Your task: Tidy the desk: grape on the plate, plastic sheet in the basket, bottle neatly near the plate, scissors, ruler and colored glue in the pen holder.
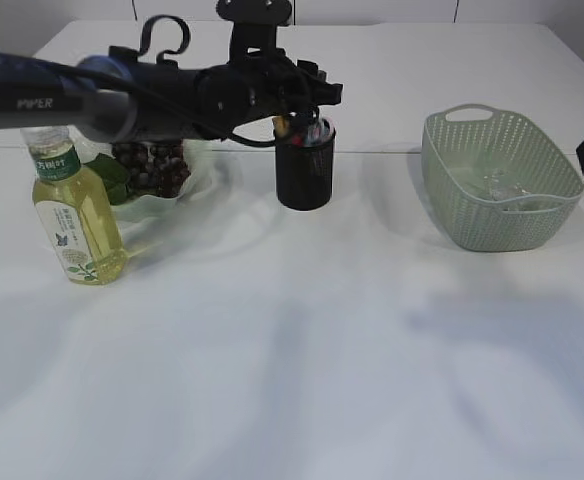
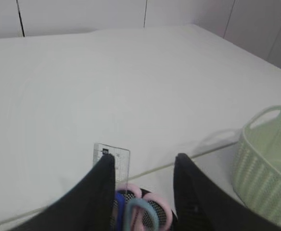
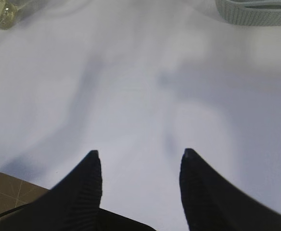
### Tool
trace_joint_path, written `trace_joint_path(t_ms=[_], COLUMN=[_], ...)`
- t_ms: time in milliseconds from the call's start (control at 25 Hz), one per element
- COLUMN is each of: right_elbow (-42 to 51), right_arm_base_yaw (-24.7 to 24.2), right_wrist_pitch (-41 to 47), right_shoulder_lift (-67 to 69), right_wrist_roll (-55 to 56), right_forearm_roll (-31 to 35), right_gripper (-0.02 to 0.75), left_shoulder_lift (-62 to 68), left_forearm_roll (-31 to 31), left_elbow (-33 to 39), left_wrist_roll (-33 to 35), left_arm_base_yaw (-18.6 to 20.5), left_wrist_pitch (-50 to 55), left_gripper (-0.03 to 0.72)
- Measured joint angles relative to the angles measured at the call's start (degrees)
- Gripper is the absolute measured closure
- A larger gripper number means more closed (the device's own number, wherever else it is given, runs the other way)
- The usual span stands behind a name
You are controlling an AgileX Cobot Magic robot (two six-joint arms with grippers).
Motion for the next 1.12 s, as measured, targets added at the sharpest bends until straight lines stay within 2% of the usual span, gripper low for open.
trace_joint_path(t_ms=[360,480,600,720,800,960,1120], right_elbow=[0.0,0.0,0.0,0.0,0.0,0.0,0.0], right_arm_base_yaw=[0.0,0.0,0.0,0.0,0.0,0.0,0.0], right_wrist_pitch=[0.0,0.0,0.3,1.3,2.1,2.9,2.9], right_shoulder_lift=[0.0,0.0,0.0,0.0,0.0,0.0,0.0], right_wrist_roll=[1.2,2.0,2.3,2.3,2.3,2.3,2.0], right_forearm_roll=[0.0,0.0,0.0,0.0,0.0,0.0,0.1], right_gripper=[0.316,0.262,0.191,0.171,0.167,0.164,0.163], left_shoulder_lift=[-13.2,-19.3,-24.9,-29.7,-32.2,-36.5,-39.0], left_forearm_roll=[2.4,5.4,15.9,29.2,33.6,33.5,22.8], left_elbow=[0.0,0.0,-0.1,-0.1,-0.1,-0.2,-0.1], left_wrist_roll=[0.0,-1.4,-10.7,-21.5,-25.1,-24.8,-16.5], left_arm_base_yaw=[0.0,0.0,0.0,0.0,0.6,3.0,4.9], left_wrist_pitch=[23.4,33.2,43.0,53.4,60.5,74.1,82.3], left_gripper=[0.37,0.337,0.328,0.326,0.326,0.335,0.379])
